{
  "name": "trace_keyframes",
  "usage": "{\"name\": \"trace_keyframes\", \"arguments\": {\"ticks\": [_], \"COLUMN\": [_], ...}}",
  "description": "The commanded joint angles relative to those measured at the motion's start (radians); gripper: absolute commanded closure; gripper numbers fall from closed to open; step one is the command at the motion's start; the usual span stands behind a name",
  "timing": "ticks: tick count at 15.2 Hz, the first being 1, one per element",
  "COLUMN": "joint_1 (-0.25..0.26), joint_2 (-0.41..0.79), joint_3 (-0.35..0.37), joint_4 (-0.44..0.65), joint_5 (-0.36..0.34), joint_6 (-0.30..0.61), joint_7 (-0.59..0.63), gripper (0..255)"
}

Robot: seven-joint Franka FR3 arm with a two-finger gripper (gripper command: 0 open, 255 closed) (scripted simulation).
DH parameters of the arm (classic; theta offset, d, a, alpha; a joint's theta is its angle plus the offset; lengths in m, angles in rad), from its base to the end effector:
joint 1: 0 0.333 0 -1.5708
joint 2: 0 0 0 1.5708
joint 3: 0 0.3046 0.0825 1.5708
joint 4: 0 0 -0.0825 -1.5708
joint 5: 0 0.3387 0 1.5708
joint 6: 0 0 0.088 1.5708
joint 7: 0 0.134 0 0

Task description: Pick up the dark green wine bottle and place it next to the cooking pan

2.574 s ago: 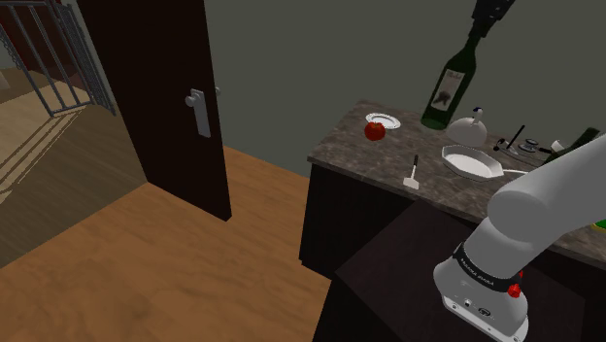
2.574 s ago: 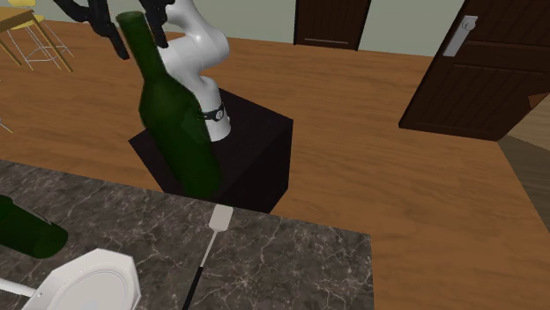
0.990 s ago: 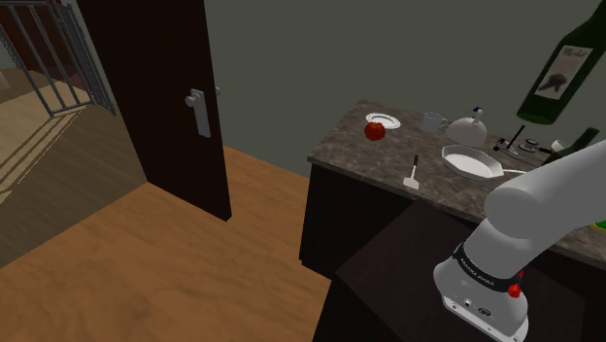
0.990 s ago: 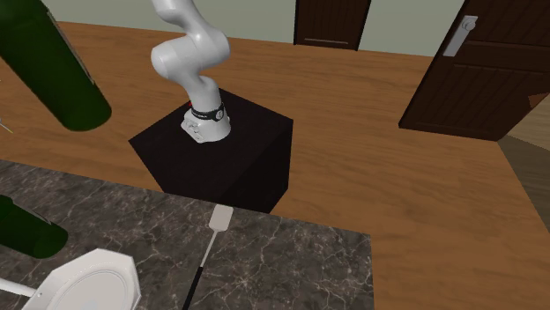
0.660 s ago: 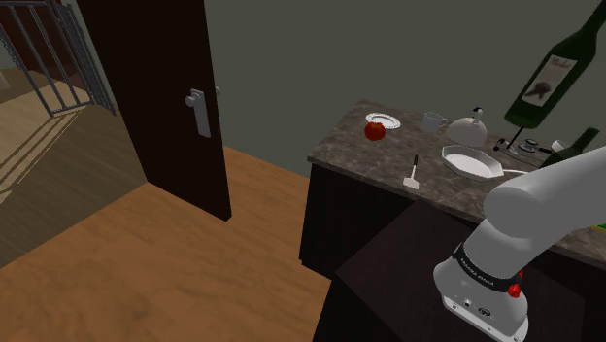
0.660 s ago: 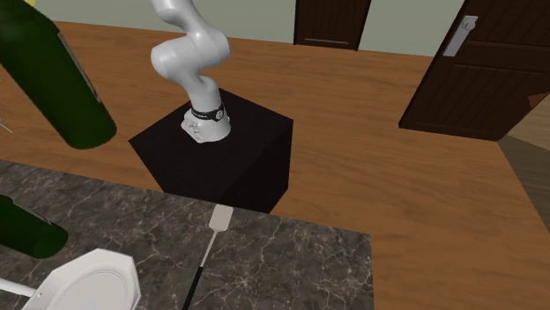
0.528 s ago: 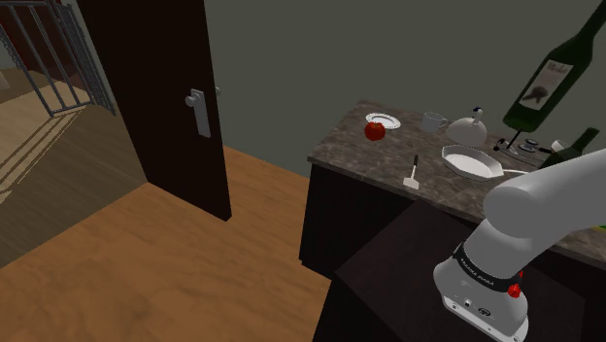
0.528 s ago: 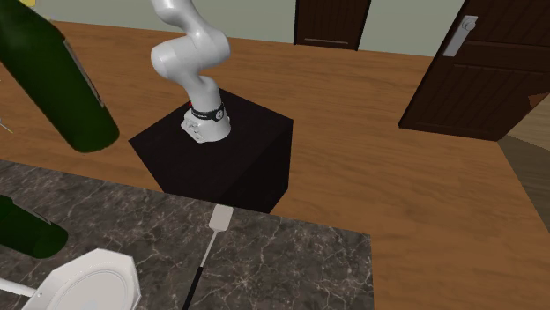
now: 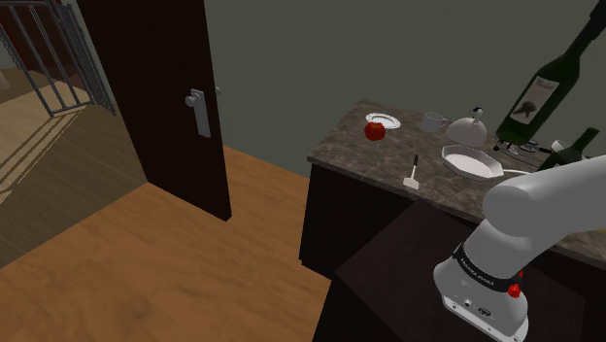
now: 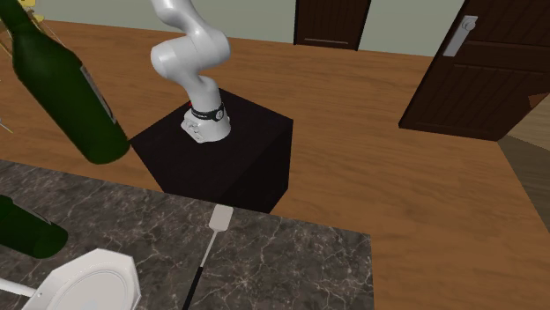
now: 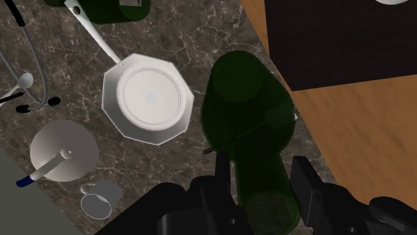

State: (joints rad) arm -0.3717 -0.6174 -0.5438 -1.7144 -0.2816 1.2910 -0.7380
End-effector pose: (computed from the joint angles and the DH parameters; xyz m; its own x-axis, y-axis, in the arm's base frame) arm 0.0806 -0.3235 0.6971 0.9743 -0.1987 0.1058 -0.2035 -0.9784 0.0371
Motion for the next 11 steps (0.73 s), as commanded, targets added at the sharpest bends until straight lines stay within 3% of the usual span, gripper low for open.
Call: {"name": "trace_keyframes", "arguments": {"ticks": [1,11], "joint_1": [-0.005,-0.031], "joint_2": [-0.019,-0.1], "joint_3": [0.002,-0.002], "joint_4": [-0.046,-0.244], "joint_5": [-0.006,-0.035], "joint_6": [0.029,0.147], "joint_7": [0.007,0.029], "gripper": [255,255]}}
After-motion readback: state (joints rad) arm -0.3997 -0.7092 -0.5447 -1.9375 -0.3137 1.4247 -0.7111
